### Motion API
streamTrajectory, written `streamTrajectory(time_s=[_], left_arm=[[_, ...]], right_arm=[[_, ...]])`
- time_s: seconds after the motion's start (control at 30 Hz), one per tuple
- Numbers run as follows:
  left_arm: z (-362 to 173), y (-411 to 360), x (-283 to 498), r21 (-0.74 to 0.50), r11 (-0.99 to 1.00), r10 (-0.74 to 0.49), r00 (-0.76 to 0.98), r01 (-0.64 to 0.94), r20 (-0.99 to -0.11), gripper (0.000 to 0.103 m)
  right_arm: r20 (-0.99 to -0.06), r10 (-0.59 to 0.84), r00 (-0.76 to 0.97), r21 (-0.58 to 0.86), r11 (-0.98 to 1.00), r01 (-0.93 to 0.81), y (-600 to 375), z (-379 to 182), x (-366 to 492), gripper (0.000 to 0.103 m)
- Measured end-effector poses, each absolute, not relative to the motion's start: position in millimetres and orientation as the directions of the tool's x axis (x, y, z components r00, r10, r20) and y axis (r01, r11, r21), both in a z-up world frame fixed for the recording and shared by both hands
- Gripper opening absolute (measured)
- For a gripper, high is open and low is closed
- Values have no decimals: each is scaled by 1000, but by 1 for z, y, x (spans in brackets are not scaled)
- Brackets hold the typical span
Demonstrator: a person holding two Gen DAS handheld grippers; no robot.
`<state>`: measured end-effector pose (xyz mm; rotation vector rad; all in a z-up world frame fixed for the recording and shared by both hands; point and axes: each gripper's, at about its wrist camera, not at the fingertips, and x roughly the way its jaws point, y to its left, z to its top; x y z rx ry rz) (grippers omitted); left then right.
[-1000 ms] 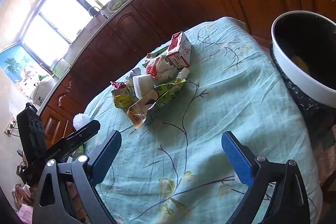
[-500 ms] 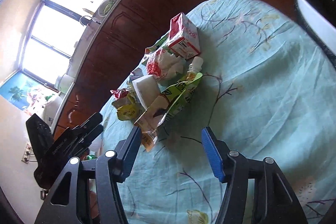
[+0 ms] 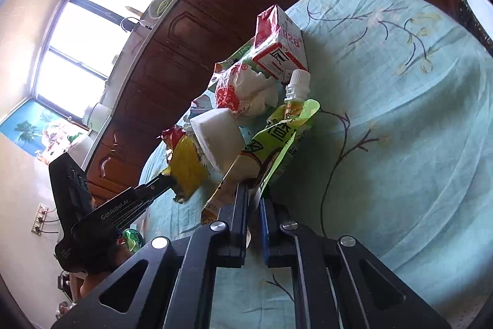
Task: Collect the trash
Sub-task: 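Grasp the yellow snack packet with the left tool while the right tool grasps the green drink pouch, then carry both packets over the bin and open both tools to drop them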
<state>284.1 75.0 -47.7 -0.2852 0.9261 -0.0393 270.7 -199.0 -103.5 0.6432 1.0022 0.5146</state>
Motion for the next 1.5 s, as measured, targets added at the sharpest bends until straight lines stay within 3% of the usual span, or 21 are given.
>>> streamTrajectory(time_s=[0.47, 0.83, 1.5], left_arm=[[-15, 15, 219, -301, 951, -273, 644, 70, -715, 1], [-7, -60, 219, -317, 924, -380, 600, 213, -704, 1], [0, -163, 237, -279, 884, -454, 543, 376, -706, 1]], right_arm=[[-617, 510, 599, 519, 836, -178, -264, -55, 216, 2], [-615, 397, 681, 459, 883, -101, -321, -41, 188, 2], [-597, 204, 776, 374, 926, 45, -417, -19, 180, 2]])
